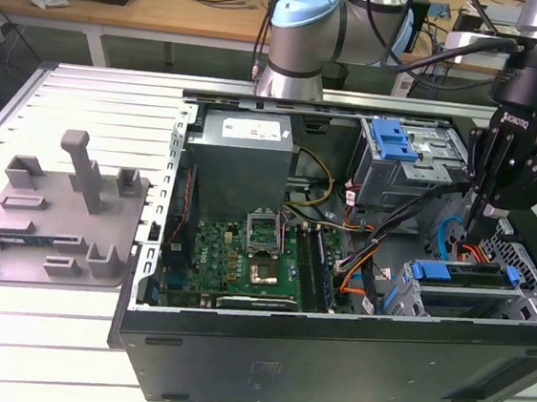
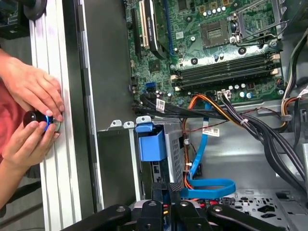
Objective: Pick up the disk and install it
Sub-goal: 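Insert the second disk wire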
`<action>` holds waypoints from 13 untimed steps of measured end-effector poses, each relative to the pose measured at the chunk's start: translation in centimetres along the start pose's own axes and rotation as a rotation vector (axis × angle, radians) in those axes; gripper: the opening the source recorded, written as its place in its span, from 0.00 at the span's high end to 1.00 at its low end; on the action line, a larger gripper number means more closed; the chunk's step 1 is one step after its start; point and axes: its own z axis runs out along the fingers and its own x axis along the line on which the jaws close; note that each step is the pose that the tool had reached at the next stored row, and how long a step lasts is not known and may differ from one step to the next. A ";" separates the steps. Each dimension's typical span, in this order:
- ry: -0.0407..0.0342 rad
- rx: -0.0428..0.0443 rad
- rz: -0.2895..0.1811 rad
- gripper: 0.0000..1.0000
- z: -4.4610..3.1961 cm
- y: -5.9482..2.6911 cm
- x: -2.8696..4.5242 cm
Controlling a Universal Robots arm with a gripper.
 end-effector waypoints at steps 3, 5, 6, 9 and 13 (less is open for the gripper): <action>-0.0108 0.0144 0.005 0.84 -0.11 -0.01 0.12; -0.0195 0.0363 0.014 0.84 -0.10 -0.02 0.22; -0.0259 0.0482 0.019 0.84 -0.07 -0.03 0.30; -0.0643 0.0658 0.026 0.84 0.11 0.05 0.88; -0.1068 0.0669 0.027 0.84 0.37 0.64 2.19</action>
